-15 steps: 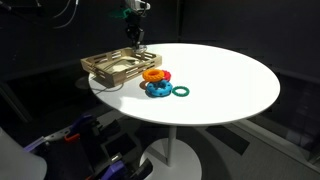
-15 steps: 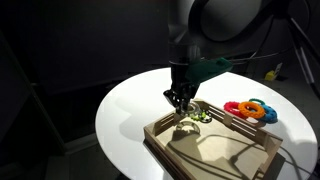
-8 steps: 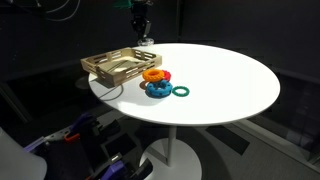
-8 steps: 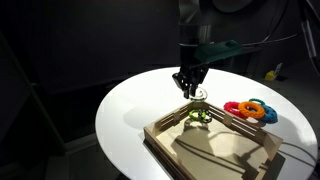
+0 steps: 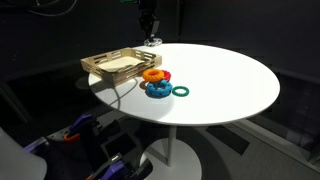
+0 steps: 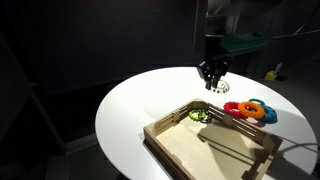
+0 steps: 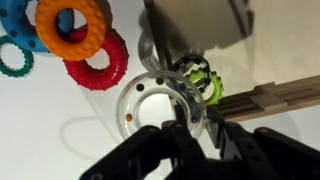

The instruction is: Put the clear ring on the table

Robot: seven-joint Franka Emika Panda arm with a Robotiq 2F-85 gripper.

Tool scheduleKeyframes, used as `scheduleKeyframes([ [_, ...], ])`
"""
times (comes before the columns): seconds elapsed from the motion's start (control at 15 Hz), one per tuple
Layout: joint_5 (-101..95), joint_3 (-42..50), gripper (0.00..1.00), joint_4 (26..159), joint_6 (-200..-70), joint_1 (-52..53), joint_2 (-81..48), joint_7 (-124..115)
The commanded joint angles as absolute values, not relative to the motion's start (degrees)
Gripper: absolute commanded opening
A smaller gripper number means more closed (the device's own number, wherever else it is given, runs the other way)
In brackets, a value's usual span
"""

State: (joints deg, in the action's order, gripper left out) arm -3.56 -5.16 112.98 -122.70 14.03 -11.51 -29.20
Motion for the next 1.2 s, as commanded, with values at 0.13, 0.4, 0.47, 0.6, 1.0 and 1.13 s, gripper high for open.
scheduleKeyframes([
  [0.13,-3.8,-3.7,0.09,121.1,-124.4,10.8,-6.8,-33.6],
  [0.4,-4.5,-2.3,0.09,123.4,-125.8,9.0,-7.4,-36.0],
  [0.47,-4.7,-1.9,0.09,123.9,-126.1,8.6,-7.4,-36.6],
  [0.6,-5.0,-1.3,0.09,124.7,-126.2,7.9,-7.5,-37.6],
  [1.0,-5.9,-0.4,0.59,125.7,-125.4,7.0,-7.7,-39.3],
  [1.13,-5.9,-0.3,0.75,125.8,-125.3,6.9,-7.7,-39.4],
])
